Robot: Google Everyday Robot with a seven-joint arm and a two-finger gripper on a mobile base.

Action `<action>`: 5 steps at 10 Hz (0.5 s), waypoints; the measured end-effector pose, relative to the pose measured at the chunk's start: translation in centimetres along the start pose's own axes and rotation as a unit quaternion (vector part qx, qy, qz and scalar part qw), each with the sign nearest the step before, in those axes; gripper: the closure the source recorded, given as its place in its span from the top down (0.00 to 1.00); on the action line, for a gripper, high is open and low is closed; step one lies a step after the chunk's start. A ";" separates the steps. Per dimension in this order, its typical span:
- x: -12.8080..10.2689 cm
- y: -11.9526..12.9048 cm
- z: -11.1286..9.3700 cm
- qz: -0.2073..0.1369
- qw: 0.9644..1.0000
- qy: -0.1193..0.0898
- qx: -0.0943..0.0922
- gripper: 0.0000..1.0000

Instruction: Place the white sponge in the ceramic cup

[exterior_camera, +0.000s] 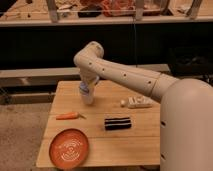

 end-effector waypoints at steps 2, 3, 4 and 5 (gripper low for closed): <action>0.1 0.1 0.0 0.001 1.000 -0.001 0.002 0.02; 0.0 -0.1 0.1 0.000 1.000 -0.003 0.004 0.02; 0.0 -0.2 0.2 0.000 1.000 -0.004 0.006 0.02; 0.1 -0.3 0.2 0.000 1.000 -0.005 0.008 0.02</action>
